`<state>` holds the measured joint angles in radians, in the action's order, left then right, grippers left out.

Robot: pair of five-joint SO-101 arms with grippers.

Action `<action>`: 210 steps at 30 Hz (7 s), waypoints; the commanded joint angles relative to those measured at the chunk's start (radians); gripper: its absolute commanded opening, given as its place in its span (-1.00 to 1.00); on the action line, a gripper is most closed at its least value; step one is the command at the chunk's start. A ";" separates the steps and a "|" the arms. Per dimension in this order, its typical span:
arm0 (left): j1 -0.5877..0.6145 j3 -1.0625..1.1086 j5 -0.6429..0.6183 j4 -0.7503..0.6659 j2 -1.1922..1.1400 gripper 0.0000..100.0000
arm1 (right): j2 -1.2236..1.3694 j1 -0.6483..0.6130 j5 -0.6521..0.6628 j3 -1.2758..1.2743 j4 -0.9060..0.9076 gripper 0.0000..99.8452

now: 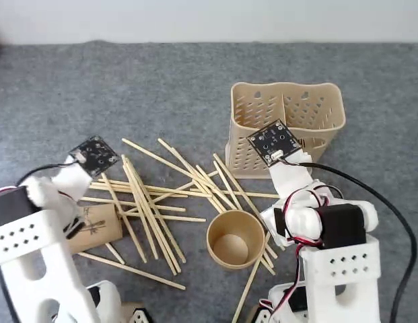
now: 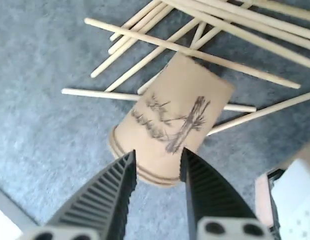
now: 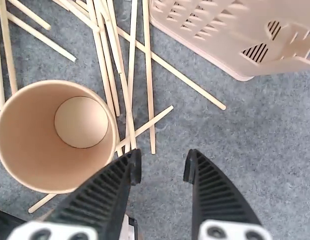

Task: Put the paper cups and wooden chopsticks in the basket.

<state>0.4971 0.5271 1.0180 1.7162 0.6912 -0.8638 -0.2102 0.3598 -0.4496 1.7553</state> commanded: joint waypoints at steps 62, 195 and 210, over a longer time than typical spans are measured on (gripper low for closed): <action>0.331 0.438 0.875 -0.206 0.028 -0.65 | -0.025 0.005 0.005 0.034 0.038 -0.70; -1.197 -0.458 -0.864 0.040 0.031 -0.98 | -0.031 0.602 0.242 0.097 0.035 -0.86; -1.386 -0.311 -0.882 0.041 0.028 -0.98 | -0.031 0.602 0.242 0.098 0.033 -0.86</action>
<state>-0.8792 0.1803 0.1327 1.7346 0.7066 -0.8823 0.3836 0.5930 -0.3590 1.7568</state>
